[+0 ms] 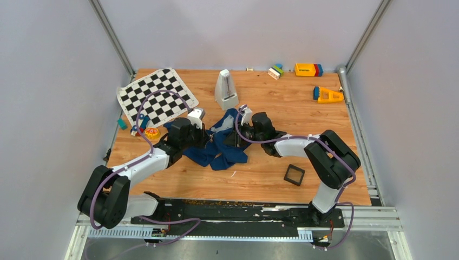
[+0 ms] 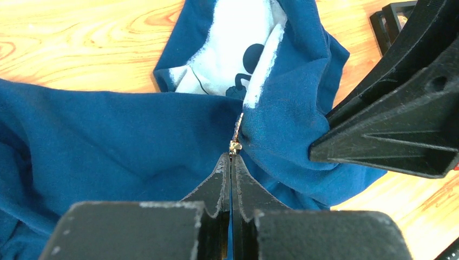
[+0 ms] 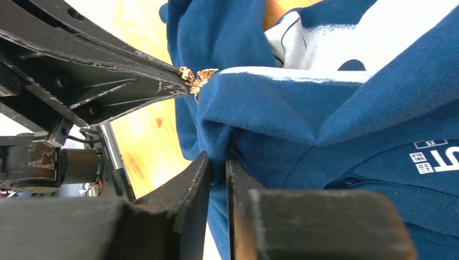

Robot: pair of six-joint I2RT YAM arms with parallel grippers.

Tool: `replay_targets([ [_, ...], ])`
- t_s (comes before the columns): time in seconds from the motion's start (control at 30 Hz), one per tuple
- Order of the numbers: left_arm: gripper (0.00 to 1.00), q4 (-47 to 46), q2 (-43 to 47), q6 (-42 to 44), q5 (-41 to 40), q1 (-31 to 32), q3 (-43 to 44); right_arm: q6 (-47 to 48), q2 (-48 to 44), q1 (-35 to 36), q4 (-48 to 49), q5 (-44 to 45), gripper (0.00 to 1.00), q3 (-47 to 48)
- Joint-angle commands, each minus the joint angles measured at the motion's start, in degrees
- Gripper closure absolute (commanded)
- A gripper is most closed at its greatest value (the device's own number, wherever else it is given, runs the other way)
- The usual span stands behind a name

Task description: Remove the brooch from the garment

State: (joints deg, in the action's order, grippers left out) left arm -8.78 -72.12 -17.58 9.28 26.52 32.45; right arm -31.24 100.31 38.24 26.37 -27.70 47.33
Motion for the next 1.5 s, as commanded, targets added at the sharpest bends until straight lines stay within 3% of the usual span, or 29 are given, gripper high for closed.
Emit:
replay_targets([
  [0.0, 1.0, -2.54, 0.35, 1.07, 1.49, -0.24, 1.36, 2.13, -0.98, 0.77, -0.26, 1.75, 0.87, 2.12],
  [0.1, 1.0, -2.5, -0.33, 0.96, 1.61, -0.29, 1.64, 2.6, -2.7, 0.98, -0.08, 2.29, 1.0, 1.32],
  [0.43, 1.0, 1.29, -1.97, 0.9, -1.95, -0.24, 3.42, 3.25, -11.63, 1.05, 5.35, 4.66, 1.0, -5.43],
  [0.87, 1.0, 5.61, -4.86, 0.18, -6.14, -0.23, 5.88, 4.84, -20.5, 0.96, 4.85, 16.29, 1.0, -10.4],
  [1.03, 1.0, 4.66, -1.63, -0.62, -6.54, -0.24, 4.73, 4.9, -18.36, 0.96, 1.39, 17.95, 0.7, -8.5],
  [1.17, 1.0, 4.8, 1.67, -0.64, -7.51, -0.24, 3.8, 4.96, -18.33, 0.96, 2.08, 16.74, 0.58, -8.79],
  [1.3, 1.0, 4.36, 3.72, -0.66, -7.48, -0.29, 3.25, 5.39, -19.13, 0.93, 3.92, 16.69, 0.35, -10.54],
  [1.47, 1.0, 2.19, 5.58, -0.46, -4.7, -0.24, 1.84, 6.28, -21.4, 0.96, 3.9, 20.89, 0.15, -13.39],
])
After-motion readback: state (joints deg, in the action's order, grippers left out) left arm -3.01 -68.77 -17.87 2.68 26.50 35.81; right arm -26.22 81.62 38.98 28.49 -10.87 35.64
